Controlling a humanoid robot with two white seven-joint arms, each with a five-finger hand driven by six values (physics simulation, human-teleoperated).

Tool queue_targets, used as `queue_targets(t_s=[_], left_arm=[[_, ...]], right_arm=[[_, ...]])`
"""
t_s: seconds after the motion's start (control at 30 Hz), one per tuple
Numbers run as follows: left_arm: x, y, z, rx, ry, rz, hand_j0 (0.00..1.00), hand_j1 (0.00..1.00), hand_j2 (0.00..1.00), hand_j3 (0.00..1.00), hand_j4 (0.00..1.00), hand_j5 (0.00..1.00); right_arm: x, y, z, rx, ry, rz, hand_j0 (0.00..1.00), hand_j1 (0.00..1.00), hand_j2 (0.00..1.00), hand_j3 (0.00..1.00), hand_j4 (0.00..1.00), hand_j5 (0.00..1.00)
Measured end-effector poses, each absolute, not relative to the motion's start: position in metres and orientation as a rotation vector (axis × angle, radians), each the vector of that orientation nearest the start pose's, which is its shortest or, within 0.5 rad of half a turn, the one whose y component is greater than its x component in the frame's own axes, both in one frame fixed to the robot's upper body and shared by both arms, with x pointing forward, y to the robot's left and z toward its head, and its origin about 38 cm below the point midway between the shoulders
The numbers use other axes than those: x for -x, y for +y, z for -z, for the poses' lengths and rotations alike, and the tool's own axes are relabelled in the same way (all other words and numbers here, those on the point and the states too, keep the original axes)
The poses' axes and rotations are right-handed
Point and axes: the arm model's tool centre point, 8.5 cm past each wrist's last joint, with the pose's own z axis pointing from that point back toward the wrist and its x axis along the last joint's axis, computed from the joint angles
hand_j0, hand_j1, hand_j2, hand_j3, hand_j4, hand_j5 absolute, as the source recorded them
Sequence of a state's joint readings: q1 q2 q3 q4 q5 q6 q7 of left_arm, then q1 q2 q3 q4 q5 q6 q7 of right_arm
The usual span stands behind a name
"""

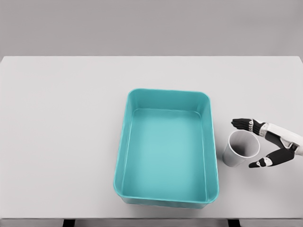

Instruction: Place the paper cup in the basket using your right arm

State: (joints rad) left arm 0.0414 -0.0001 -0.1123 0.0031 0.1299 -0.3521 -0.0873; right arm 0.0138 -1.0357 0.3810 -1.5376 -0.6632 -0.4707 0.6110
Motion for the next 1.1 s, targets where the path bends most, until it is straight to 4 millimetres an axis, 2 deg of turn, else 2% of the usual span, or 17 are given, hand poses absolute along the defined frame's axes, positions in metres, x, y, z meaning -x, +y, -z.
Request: queue_targets(t_s=[0.73, 0.87, 1.1], left_arm=[[-0.009, 0.264, 0.257, -0.004, -0.308, 0.010, 1.00, 1.00, 1.00, 1.00, 1.00, 1.00], [-0.008, 0.264, 0.257, -0.004, -0.308, 0.010, 1.00, 1.00, 1.00, 1.00, 1.00, 1.00], [-0.009, 0.264, 0.257, -0.004, -0.308, 0.010, 1.00, 1.00, 1.00, 1.00, 1.00, 1.00]], right_arm=[[-0.309, -0.386, -0.134, -0.418, -1.428, -1.052, 0.99, 0.99, 0.99, 0.99, 0.99, 0.99], [-0.310, -0.383, -0.133, -0.429, -1.429, -1.032, 0.89, 0.89, 0.89, 0.89, 0.89, 0.89], [-0.312, -0.380, -0.134, -0.441, -1.418, -1.007, 0.77, 0.77, 0.77, 0.77, 0.77, 0.77]])
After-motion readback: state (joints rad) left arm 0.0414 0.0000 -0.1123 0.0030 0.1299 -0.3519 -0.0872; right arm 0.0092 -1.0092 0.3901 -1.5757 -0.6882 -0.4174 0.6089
